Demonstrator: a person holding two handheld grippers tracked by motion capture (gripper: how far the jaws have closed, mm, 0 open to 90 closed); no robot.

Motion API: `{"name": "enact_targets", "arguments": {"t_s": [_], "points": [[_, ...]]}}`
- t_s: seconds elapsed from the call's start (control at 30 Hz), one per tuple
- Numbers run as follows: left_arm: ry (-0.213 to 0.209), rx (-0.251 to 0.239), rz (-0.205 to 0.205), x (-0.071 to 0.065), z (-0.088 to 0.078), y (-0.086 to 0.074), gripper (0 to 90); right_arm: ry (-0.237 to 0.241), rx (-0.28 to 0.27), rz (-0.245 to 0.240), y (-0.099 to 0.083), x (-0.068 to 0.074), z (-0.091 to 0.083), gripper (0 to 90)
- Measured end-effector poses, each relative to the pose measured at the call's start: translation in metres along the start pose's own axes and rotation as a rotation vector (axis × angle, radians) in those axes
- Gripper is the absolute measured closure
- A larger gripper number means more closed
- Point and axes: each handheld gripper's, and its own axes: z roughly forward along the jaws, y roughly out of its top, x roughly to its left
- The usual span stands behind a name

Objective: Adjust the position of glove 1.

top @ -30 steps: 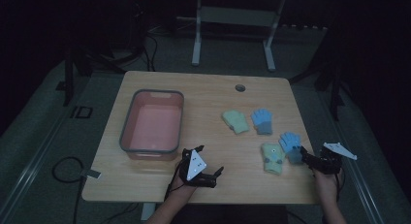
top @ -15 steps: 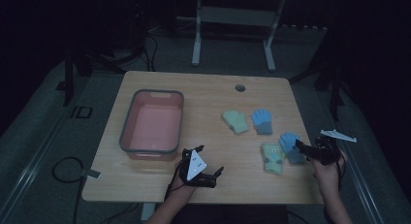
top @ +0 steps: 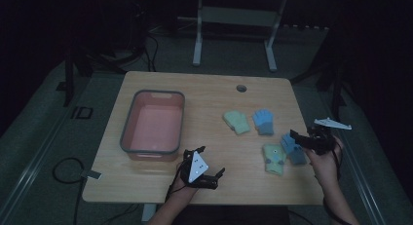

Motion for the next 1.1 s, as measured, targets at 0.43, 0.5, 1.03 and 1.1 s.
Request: {"name": "enact_targets", "arguments": {"t_s": [0.43,0.5,1.03,1.1], "points": [[0.0,-0.002,-0.001,0.0,0.0,0.0,2.3,0.122,0.017,-0.072,0.029,0.033,0.022,39.8],[0.0,-0.002,0.0,0.0,0.0,0.0,2.3,0.129,0.025,-0.085,0.033,0.038,0.027,39.8],[-0.002,0.0,-0.007,0.001,0.0,0.0,2.3,0.23,0.113,-0.204,0.039,0.086,0.073,43.2],[-0.001,0.001,-0.009,0.001,0.0,0.0,2.3,0.231,0.116,-0.225,0.041,0.091,0.078,46.2]]}}
